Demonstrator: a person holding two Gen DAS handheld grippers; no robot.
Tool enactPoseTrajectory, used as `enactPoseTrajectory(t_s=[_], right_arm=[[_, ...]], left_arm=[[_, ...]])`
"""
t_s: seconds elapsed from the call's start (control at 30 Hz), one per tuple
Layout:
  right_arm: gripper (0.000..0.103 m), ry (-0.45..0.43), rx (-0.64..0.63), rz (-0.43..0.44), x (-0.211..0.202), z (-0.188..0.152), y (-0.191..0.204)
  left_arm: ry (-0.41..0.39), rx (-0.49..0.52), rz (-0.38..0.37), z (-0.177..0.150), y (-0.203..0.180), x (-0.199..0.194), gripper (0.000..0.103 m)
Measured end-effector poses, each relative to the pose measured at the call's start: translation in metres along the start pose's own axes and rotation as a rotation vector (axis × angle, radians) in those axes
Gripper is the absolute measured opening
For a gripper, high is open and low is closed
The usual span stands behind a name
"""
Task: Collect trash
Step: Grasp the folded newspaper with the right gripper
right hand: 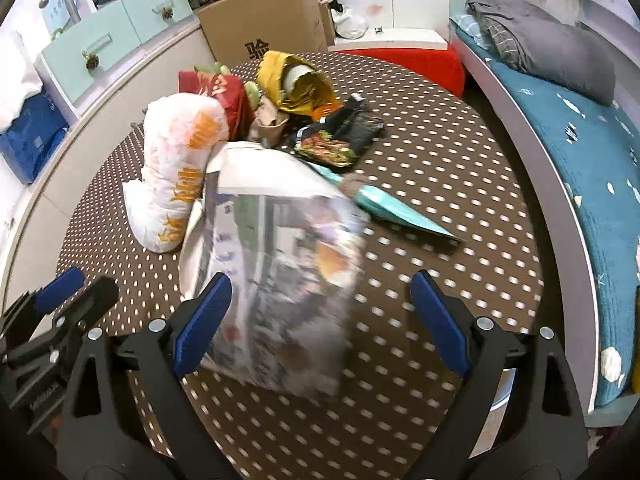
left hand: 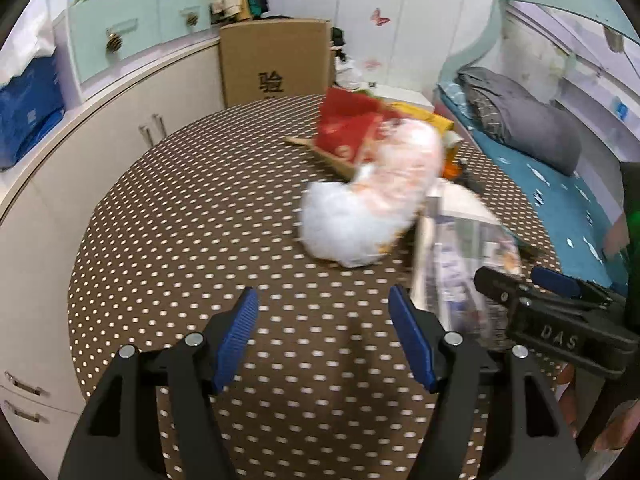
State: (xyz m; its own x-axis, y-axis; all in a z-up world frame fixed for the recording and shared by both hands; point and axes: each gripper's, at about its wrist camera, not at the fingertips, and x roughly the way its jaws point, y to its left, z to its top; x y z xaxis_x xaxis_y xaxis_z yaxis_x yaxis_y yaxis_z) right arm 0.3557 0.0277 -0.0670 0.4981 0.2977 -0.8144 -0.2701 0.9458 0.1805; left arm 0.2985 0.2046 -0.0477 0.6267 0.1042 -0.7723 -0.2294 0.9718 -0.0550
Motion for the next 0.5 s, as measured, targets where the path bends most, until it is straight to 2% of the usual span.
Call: enactPoseTrajectory(t_s=[0.13,0.23,0.33,0.4,0.5], right_arm=[[0.092,0.007,-0.021,-0.01,0.013,0.005,0.019],[0.097,0.001,-0.065,-0.059,0.027,0.007,0.033],[0.097,-0.028,-0.137,-0.12,0.034,0.005,0.047],[0.097,-0.03,-0.138,-0.116,0.035,0.007,0.049],[0.09,-0.038,-0.15,-0.112,0.032,0.007,0.049]], left_arm=[[0.015,-0.023,0.001,0.0,0.018,0.007,0.067],[0.026,-0.038,-0.001,-0.001,0.029,0.012,0.067],[0.03,-0.041,-0.001,-0.003,0.035,0.015,0.067],[0.031,-0.045,0.003,-0.003,0.039,0.017,0.067],[0.034,-0.059,-0.001,-0.006,0.045,0.016,0.067]])
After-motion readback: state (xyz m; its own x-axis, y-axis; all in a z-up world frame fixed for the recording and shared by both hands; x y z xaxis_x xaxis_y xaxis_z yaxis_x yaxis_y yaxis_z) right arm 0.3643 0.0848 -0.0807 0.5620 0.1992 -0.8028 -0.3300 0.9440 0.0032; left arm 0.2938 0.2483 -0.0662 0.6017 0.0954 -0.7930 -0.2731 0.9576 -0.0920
